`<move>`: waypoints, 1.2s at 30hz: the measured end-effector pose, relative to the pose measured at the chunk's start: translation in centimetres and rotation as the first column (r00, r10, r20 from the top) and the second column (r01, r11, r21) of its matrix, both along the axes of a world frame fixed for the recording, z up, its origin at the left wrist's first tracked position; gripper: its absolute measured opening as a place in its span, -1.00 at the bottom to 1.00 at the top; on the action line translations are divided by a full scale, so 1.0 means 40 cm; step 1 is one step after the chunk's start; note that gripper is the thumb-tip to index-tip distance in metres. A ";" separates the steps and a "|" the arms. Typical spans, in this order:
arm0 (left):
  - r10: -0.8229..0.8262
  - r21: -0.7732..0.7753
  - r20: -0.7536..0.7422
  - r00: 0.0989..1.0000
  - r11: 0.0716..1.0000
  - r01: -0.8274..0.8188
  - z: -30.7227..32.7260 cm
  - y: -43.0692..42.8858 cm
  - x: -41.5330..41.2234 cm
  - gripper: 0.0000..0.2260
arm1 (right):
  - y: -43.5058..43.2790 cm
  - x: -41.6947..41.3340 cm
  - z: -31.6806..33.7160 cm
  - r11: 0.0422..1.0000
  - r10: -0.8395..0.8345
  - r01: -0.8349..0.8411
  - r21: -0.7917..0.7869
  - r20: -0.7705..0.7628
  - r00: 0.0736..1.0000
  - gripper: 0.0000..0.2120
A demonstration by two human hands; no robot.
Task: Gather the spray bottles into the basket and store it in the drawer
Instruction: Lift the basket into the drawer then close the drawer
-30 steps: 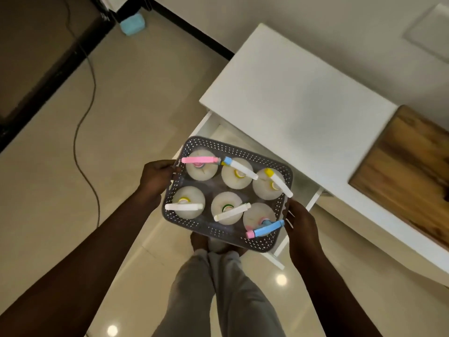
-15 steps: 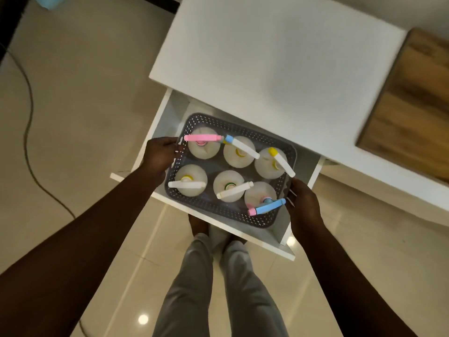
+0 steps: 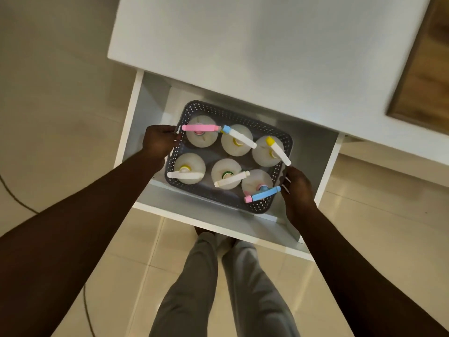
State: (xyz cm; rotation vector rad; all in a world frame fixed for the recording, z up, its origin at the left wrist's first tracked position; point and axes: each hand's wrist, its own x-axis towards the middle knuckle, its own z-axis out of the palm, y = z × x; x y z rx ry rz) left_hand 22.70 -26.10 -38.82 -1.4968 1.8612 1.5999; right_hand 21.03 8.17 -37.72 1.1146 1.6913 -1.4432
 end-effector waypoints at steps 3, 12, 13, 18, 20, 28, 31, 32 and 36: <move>-0.003 0.023 0.010 1.000 1.000 0.003 -0.027 -0.001 -0.004 -0.82 | -0.004 -0.002 -0.024 1.000 0.011 -0.011 -0.003 0.014 1.000 -0.69; -0.031 0.084 0.006 1.000 0.996 0.030 -0.076 -0.004 -0.017 -0.66 | -0.022 -0.019 -0.080 1.000 -0.028 0.028 0.007 0.051 0.998 -0.64; -0.031 0.083 0.010 0.999 0.996 0.030 -0.081 -0.005 -0.018 -0.68 | -0.023 -0.022 -0.085 1.000 -0.028 0.027 0.008 0.046 0.999 -0.64; -0.040 0.097 0.031 0.999 0.995 0.037 -0.131 -0.022 -0.014 -0.57 | -0.021 -0.039 -0.114 1.000 -0.021 0.021 0.005 0.044 0.999 -0.64; -0.071 0.071 0.048 0.996 0.995 0.068 -0.136 -0.020 -0.022 -0.83 | -0.023 -0.046 -0.124 1.000 -0.027 0.027 0.011 0.049 0.998 -0.65; -0.059 0.063 0.105 0.993 0.997 0.052 -0.144 -0.015 -0.046 -0.73 | -0.038 -0.053 -0.140 0.999 -0.046 0.044 0.026 0.058 0.997 -0.64; -0.084 0.051 0.115 0.990 0.996 0.078 -0.150 -0.014 -0.046 -0.75 | -0.043 -0.054 -0.135 0.998 -0.052 0.051 0.022 0.064 0.997 -0.62; -0.095 0.048 0.119 0.988 0.995 0.090 -0.151 -0.013 -0.046 -0.75 | -0.043 -0.054 -0.133 0.999 -0.050 0.048 0.021 0.067 0.997 -0.61; -0.090 0.037 0.148 0.985 0.996 0.086 -0.138 -0.008 -0.049 -0.62 | -0.045 -0.050 -0.110 0.998 -0.031 0.027 0.052 0.066 0.997 -0.73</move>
